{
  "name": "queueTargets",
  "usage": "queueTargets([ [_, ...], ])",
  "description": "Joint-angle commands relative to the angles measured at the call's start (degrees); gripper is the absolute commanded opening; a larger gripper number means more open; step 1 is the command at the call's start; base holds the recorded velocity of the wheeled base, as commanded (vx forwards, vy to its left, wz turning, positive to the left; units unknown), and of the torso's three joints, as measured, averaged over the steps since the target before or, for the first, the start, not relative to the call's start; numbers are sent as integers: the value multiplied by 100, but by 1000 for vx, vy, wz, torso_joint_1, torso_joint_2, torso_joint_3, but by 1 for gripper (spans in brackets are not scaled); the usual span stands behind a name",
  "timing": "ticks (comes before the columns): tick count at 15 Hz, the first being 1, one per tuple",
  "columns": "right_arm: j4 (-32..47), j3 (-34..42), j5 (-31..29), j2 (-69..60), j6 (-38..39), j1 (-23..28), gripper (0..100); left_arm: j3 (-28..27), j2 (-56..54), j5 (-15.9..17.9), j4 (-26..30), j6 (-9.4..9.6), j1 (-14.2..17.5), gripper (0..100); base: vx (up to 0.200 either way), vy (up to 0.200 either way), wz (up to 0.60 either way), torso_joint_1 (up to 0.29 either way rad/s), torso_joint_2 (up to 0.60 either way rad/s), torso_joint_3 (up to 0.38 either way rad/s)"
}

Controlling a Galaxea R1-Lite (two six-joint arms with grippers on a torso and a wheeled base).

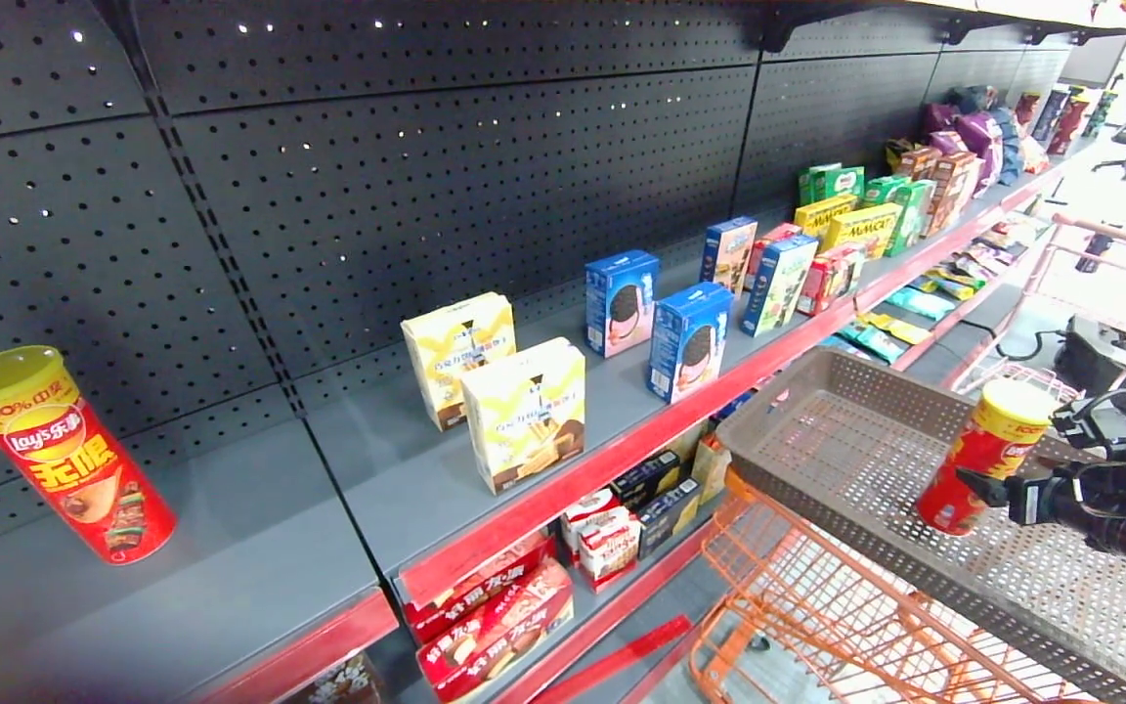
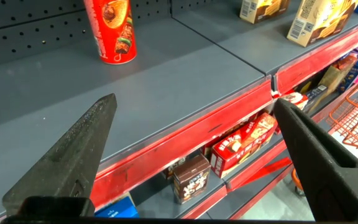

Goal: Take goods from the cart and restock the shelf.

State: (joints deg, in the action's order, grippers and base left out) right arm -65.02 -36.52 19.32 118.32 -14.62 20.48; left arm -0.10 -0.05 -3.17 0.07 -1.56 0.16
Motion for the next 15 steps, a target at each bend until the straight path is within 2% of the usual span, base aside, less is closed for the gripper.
queueTargets([
  [1, -81, -74, -16, 182, -6, -62, 100, 1, 5, 1, 1, -2, 2, 100, 0, 0, 0, 0, 0, 0],
  [12, -669, -637, -69, 850, -32, -202, 100, 1, 5, -8, 1, -2, 2, 100, 0, 0, 0, 0, 0, 0],
  [15, -1082, -980, -78, 1193, -32, -343, 100, 1, 5, -8, -7, -2, 2, 100, 0, 0, 0, 0, 0, 0],
])
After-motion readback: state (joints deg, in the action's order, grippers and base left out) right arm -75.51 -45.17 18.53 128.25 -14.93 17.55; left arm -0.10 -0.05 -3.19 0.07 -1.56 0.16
